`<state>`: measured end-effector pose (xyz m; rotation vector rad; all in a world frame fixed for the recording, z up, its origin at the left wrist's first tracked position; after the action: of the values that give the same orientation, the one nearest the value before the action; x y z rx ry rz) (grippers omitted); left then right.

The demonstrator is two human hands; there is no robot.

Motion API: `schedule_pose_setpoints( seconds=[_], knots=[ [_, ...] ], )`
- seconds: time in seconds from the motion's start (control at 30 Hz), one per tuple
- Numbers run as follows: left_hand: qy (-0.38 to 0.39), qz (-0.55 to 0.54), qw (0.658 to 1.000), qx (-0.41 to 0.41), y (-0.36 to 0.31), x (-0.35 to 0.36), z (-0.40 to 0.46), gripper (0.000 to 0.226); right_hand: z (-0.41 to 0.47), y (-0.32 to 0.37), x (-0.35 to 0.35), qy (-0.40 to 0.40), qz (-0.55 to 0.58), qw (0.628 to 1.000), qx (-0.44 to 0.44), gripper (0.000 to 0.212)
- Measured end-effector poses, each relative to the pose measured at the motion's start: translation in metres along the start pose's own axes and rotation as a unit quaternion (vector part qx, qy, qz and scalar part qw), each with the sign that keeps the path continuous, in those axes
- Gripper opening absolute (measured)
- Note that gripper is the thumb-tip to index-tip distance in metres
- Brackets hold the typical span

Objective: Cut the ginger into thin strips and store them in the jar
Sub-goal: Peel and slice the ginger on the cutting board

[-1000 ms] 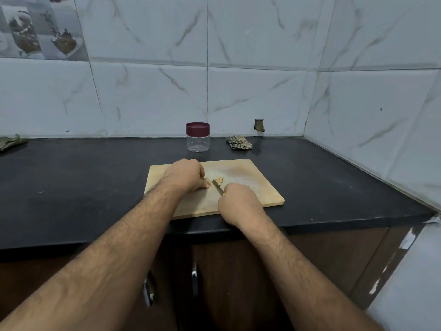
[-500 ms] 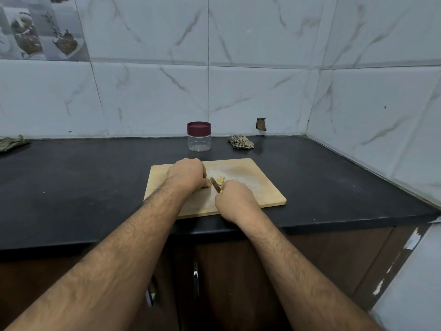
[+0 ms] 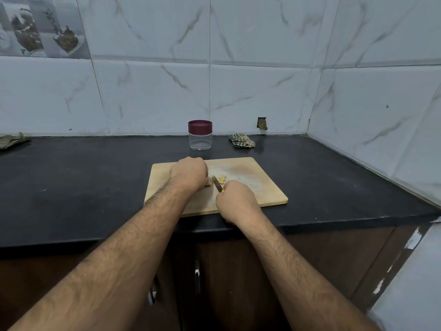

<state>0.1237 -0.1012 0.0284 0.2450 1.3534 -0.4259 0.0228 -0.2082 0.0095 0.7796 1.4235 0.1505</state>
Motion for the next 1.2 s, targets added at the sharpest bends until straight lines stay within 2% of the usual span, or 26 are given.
schedule_pose_setpoints(
  seconds=[0.37, 0.7, 0.97, 1.2],
  knots=[
    [0.0, -0.001, 1.0, -0.002, 0.001, 0.0, 0.001, 0.021, 0.005, 0.001, 0.005, 0.025, 0.02, 0.999, 0.019, 0.026],
    [-0.02, -0.018, 1.0, -0.013, 0.005, 0.004, 0.002, 0.02, 0.01, 0.012, 0.008, 0.055, 0.017, 0.998, 0.032, 0.017],
    [-0.01, -0.019, 0.999, -0.031, 0.008, 0.006, 0.003, 0.03, -0.008, 0.005, -0.001, 0.012, -0.057, 0.998, -0.017, 0.007],
    [0.023, -0.041, 0.997, -0.059, 0.007, 0.005, 0.002, 0.015, -0.003, -0.001, -0.007, 0.007, -0.064, 0.998, -0.006, 0.008]
  ],
)
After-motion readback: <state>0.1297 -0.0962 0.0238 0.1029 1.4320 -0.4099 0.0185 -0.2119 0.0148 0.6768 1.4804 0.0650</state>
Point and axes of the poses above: each hand's wrist, its own z-axis towards the middle knuckle, its own x-axis out of the palm, y = z × x, the point moved 7 cm from there along z, towards the middle knuckle, and after that the axes turned 14 degrees about x, right-handed, at the moved point
